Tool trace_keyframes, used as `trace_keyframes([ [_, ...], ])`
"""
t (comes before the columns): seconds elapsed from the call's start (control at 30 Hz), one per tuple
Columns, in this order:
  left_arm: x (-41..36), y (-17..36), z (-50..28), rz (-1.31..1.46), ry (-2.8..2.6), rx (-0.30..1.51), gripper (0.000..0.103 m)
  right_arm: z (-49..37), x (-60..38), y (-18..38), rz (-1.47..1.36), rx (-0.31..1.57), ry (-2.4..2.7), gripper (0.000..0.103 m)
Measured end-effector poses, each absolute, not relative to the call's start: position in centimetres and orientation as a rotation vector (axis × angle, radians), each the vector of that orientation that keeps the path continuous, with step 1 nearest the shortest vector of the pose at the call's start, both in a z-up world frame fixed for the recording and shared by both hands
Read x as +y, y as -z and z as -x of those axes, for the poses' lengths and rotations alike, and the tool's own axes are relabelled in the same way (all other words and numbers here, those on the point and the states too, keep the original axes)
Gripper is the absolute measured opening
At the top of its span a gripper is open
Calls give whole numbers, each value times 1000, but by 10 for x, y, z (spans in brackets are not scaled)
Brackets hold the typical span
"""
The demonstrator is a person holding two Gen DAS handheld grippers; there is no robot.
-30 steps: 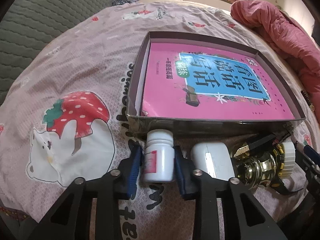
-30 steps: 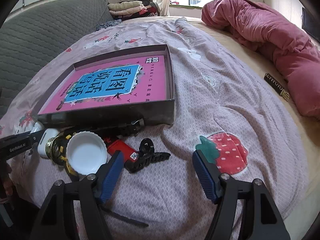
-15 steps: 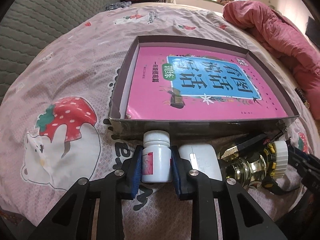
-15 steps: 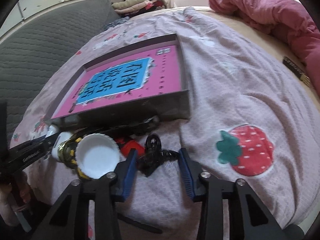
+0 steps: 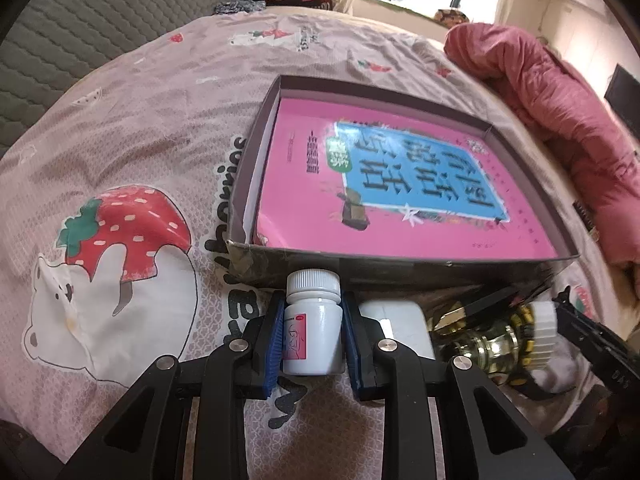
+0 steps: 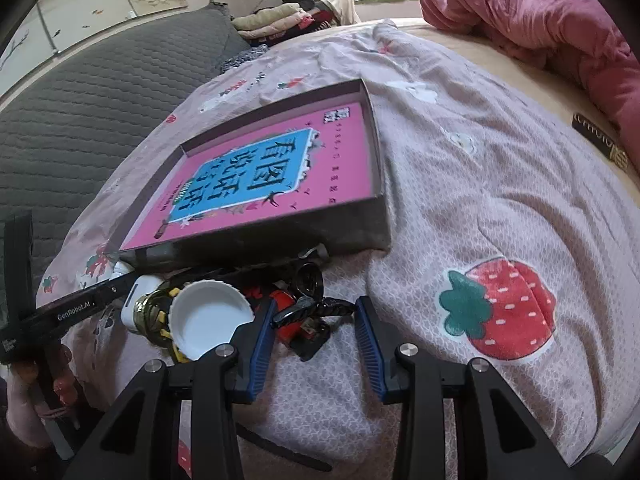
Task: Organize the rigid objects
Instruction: 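Lift the pill bottle with the left gripper and carry it over the tray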
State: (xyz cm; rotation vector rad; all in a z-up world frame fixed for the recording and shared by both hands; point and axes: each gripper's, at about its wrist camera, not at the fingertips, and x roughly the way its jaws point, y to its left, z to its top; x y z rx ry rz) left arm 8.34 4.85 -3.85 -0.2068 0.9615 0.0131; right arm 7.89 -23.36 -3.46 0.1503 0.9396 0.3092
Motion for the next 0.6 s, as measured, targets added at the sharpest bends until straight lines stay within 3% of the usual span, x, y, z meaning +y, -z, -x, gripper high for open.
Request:
trace_keyframes([
  [0.6, 51, 19, -67, 240, 32, 904, 27, -70, -235, 10, -141, 857, -316, 40],
])
